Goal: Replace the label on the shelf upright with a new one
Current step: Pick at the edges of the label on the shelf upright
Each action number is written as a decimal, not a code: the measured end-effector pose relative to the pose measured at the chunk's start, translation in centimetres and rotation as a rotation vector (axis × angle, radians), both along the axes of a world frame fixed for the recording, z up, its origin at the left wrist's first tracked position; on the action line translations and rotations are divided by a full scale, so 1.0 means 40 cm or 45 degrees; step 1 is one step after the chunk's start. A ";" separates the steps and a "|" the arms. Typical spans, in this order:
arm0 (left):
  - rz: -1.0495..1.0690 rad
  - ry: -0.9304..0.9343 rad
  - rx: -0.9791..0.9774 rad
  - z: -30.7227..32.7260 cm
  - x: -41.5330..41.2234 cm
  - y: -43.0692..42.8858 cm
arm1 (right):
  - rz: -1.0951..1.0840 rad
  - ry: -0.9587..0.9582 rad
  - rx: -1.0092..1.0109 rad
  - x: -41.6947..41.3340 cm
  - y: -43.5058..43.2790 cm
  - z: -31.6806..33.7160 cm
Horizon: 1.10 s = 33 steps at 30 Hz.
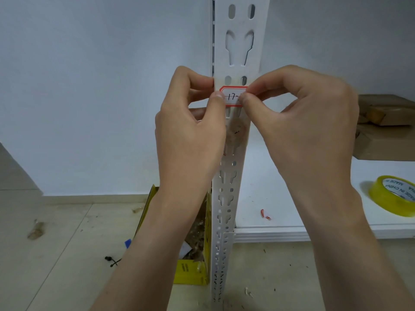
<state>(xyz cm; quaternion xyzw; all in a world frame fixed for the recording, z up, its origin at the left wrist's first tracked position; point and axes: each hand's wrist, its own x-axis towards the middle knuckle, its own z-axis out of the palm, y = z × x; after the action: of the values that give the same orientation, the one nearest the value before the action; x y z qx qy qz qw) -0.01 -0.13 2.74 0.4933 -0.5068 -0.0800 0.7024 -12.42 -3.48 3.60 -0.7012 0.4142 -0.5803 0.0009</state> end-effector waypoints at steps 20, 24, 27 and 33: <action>-0.005 -0.010 0.007 -0.004 0.001 0.000 | -0.058 -0.075 0.078 0.012 0.007 0.007; -0.006 -0.012 0.010 -0.002 0.000 0.001 | -0.047 -0.067 0.107 0.015 0.011 0.011; -0.002 -0.018 0.013 -0.001 0.000 0.003 | -0.018 -0.072 0.132 0.016 0.012 0.013; -0.006 -0.008 0.013 0.002 -0.002 0.006 | -0.013 -0.074 0.101 0.017 0.012 0.006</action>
<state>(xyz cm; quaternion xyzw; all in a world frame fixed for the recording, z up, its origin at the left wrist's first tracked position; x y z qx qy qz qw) -0.08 0.11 2.83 0.4960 -0.5097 -0.0826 0.6981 -11.74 -2.99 3.85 -0.6814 0.4402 -0.5835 0.0377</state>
